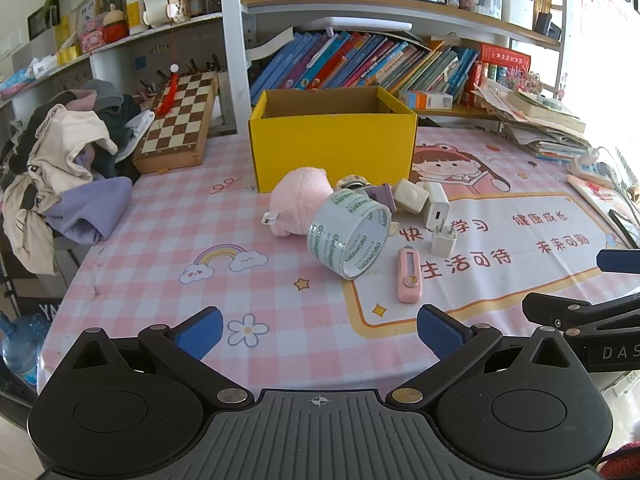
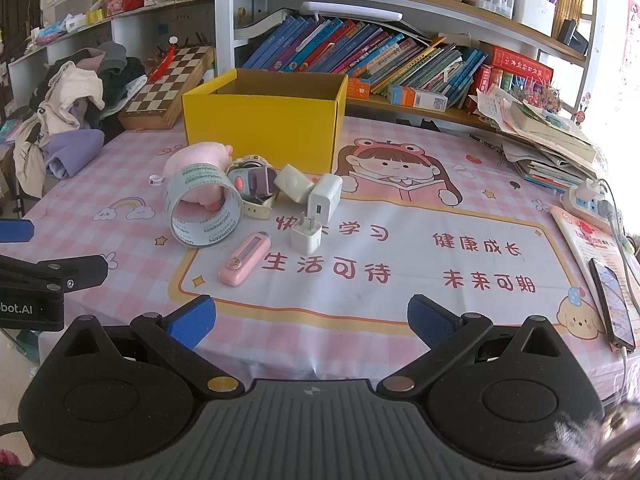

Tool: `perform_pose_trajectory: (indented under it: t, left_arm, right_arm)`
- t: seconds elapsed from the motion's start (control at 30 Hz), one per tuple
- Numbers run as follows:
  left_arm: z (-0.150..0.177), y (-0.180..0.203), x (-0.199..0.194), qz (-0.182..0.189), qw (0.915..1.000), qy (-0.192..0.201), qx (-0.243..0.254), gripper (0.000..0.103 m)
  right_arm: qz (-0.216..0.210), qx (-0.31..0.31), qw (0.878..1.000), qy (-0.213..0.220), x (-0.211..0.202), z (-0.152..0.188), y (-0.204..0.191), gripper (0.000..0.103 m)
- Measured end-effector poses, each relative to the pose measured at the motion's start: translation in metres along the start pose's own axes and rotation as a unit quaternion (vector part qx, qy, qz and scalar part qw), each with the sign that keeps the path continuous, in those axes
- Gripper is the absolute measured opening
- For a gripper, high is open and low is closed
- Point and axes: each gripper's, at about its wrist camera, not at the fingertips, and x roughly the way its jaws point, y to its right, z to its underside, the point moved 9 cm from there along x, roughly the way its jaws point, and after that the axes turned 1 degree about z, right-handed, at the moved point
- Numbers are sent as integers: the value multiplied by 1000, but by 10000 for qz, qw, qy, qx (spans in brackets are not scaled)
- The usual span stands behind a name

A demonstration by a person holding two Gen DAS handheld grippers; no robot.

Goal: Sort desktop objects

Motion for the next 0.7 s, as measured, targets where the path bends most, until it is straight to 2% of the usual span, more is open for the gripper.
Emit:
perform_pose_trajectory:
  t: [0.7]
  left_arm:
    - [1, -1, 0, 29, 10000, -49, -27, 103]
  right_arm:
    - [-57, -32, 10000, -62, 2, 3, -5, 103]
